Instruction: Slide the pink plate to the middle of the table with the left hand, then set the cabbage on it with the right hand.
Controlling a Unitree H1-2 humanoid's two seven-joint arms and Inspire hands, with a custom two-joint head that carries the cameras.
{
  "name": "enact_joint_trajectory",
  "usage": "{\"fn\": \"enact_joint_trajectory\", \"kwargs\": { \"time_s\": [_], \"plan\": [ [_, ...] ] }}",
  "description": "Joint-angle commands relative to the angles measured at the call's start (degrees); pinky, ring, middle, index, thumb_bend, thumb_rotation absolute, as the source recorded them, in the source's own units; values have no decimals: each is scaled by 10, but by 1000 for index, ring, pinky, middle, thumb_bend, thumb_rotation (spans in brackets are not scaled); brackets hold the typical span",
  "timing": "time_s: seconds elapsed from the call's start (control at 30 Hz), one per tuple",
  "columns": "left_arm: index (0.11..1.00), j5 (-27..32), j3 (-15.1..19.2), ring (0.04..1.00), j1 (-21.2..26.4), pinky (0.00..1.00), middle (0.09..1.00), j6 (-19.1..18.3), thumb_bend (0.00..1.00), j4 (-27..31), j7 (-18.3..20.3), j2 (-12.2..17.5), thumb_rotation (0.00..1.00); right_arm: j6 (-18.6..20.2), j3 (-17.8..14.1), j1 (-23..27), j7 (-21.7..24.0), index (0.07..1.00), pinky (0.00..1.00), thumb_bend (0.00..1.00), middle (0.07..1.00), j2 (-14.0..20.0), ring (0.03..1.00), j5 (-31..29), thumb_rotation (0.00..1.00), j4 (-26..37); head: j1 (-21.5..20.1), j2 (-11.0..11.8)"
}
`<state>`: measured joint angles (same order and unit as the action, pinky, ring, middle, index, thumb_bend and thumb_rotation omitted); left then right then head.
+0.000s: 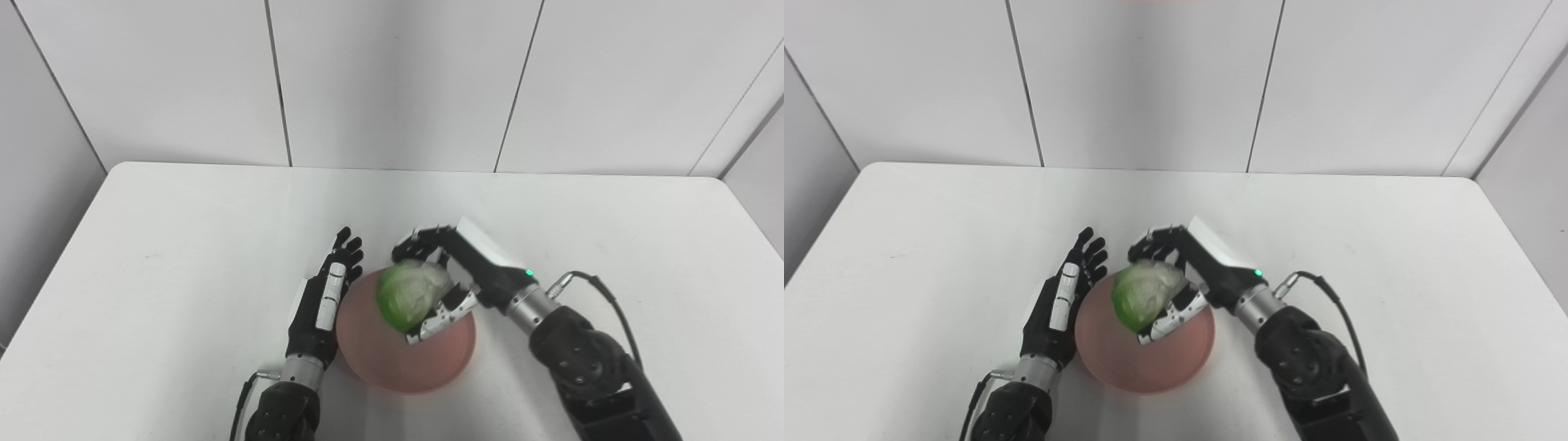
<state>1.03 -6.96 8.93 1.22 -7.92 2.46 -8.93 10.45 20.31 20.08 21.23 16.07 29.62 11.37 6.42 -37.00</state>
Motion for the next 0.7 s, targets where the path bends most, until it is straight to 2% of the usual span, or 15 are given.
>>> {"fn": "enact_joint_trajectory", "kwargs": {
  "time_s": [0.0, 0.3, 0.57, 0.6, 0.63, 0.67],
  "plan": [
    [944, -2, -2, 945, 10, 938, 949, 16, 664, 1, -1, -7, 975, -48, 4, 12, -27, 546, 352, 511, 476, 1, 386, 15, 0, 0, 1, 0],
    [945, 29, 4, 948, 2, 948, 954, 0, 610, 24, 15, -4, 970, -94, 15, 13, -54, 548, 338, 511, 475, -5, 381, 32, 0, -72, -8, -4],
    [950, 37, 4, 953, -1, 964, 958, -5, 600, 33, 20, -2, 955, -128, 10, 7, -75, 543, 353, 513, 495, 0, 395, 27, 0, -93, -10, -5],
    [952, 37, 4, 955, -1, 966, 960, -5, 596, 33, 20, -1, 959, -130, 9, 7, -75, 539, 373, 513, 503, 1, 401, 26, 0, -94, -10, -5],
    [954, 37, 3, 957, -1, 969, 961, -7, 595, 35, 20, -1, 962, -130, 9, 6, -74, 526, 408, 520, 487, 4, 464, 25, 0, -93, -10, -5],
    [954, 36, 3, 957, -1, 969, 961, -8, 595, 36, 21, -1, 962, -130, 8, 5, -73, 523, 414, 521, 483, 5, 476, 25, 0, -92, -10, -5]
  ]
}}
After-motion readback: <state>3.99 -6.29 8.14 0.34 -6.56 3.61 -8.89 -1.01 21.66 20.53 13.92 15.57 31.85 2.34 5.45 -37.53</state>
